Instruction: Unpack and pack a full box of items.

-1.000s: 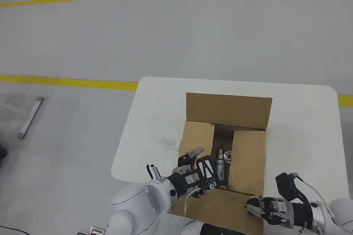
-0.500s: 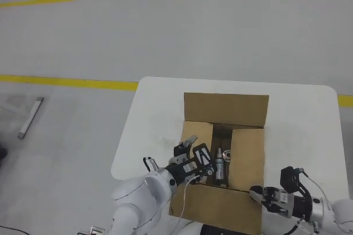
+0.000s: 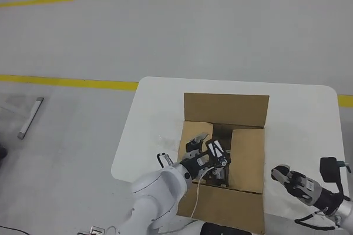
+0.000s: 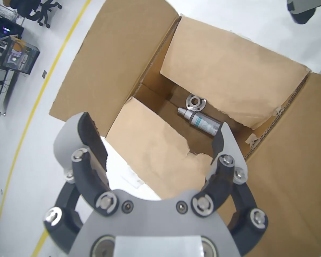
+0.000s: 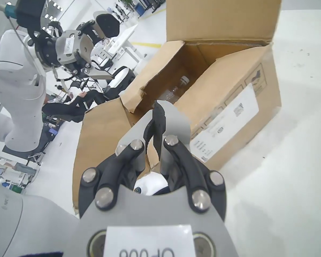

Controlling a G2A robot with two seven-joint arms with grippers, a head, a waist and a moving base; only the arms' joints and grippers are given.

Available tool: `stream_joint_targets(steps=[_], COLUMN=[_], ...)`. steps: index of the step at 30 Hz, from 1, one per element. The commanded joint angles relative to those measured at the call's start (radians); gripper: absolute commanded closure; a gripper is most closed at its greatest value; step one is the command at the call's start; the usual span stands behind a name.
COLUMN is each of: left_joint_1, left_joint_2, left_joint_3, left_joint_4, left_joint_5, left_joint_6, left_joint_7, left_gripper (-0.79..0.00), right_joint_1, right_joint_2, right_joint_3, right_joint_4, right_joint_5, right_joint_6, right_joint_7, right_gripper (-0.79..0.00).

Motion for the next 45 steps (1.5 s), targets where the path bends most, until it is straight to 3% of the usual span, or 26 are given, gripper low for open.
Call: stream_joint_targets(steps=[1, 6, 10, 15, 19, 24, 30, 43, 45], left_joint_1=[0.001, 0.001, 0.001, 0.014, -0.032, -0.116, -0.191, -0.205, -0.199], left_joint_2=[0.000, 0.000, 0.000, 0.000, -0.015, -0.047, -0.072, -0.076, -0.074], left_joint_3=[-0.001, -0.001, -0.001, 0.001, 0.077, 0.196, 0.253, 0.294, 0.296], left_joint_4=[0.000, 0.000, 0.000, 0.039, 0.104, 0.214, 0.335, 0.365, 0.372], left_joint_5=[0.000, 0.000, 0.000, 0.014, 0.016, 0.024, 0.045, 0.311, 0.344], left_joint_6=[0.000, 0.000, 0.000, 0.050, 0.106, 0.203, 0.249, 0.223, 0.209], left_joint_7=[0.000, 0.000, 0.000, -0.013, -0.046, -0.160, -0.223, -0.288, -0.292], left_gripper=[-0.785, -0.785, -0.785, -0.785, -0.785, -0.785, -0.785, -0.785, -0.643], right_joint_1=[0.001, 0.000, 0.000, -0.029, -0.043, -0.032, -0.024, -0.010, -0.008], right_joint_2=[-0.001, -0.007, -0.017, -0.035, -0.043, -0.046, -0.050, -0.056, -0.057], right_joint_3=[0.000, 0.007, 0.032, 0.043, 0.019, 0.003, -0.001, -0.001, -0.001], right_joint_4=[0.006, 0.024, 0.038, -0.012, -0.035, -0.032, -0.017, 0.001, 0.002], right_joint_5=[0.003, 0.028, 0.025, -0.190, -0.279, -0.309, -0.313, -0.325, -0.326], right_joint_6=[0.003, 0.024, 0.106, 0.306, 0.347, 0.319, 0.276, 0.219, 0.212], right_joint_7=[-0.003, -0.054, -0.159, -0.332, -0.373, -0.354, -0.337, -0.303, -0.296], right_gripper=[0.000, 0.000, 0.000, 0.000, 0.000, 0.000, 0.000, 0.000, 0.000])
